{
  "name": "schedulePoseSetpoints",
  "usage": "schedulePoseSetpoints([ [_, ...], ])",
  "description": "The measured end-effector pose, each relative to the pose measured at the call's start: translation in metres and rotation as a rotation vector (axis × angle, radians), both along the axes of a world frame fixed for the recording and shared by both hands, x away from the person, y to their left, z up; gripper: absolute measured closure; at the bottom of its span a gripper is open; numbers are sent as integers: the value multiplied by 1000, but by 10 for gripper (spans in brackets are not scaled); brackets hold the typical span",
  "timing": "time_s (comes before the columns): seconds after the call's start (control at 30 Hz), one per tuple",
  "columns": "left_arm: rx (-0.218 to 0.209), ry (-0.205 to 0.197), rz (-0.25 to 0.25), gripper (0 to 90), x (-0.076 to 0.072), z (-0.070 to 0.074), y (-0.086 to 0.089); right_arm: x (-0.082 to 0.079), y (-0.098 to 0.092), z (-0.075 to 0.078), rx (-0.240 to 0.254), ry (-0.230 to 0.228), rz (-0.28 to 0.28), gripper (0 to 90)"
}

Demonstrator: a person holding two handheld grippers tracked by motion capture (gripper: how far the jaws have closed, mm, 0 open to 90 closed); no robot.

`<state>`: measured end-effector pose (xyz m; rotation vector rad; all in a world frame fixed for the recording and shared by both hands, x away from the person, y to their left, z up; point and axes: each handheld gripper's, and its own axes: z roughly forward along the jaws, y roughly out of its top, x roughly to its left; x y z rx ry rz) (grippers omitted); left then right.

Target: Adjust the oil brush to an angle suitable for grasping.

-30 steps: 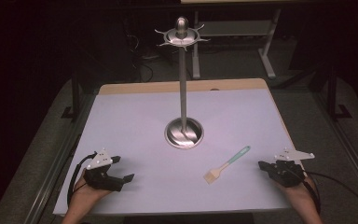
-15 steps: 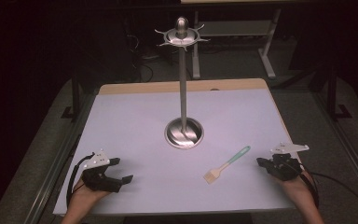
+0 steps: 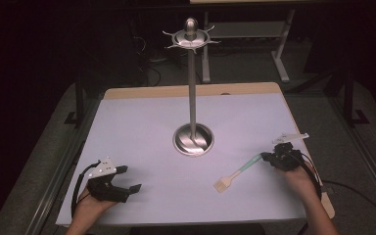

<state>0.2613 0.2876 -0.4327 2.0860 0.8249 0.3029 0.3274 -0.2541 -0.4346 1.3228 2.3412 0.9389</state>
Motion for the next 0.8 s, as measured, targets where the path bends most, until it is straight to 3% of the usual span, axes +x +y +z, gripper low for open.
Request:
schedulePoseSetpoints([
  [0.17, -1, -3, -3, 123, 0, 0, 0, 9, 1, -7, -40, 19, -7, 899],
  [0.8, -9, 3, -16, 123, 1, -1, -5, 32, 18, -8, -29, 37, 3, 900],
])
